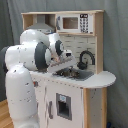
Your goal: Play with the kitchen
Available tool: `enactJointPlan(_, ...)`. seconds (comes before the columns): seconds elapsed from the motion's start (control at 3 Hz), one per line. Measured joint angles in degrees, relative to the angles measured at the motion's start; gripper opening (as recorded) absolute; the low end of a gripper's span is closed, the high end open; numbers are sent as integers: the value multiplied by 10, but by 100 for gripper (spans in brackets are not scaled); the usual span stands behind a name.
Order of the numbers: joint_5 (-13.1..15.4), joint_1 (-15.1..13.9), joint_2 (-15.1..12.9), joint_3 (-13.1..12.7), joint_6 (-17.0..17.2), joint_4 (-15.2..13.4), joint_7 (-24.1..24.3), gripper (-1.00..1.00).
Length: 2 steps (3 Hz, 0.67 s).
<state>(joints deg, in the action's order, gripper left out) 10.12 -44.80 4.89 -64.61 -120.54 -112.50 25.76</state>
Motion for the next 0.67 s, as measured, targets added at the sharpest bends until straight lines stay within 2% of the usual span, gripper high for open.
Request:
enactJointPlan(0.33, 15, 0, -34, -4, 33, 22, -24, 100)
enactJointPlan(0.67, 42, -2, -45, -2, 68, 38, -62, 100)
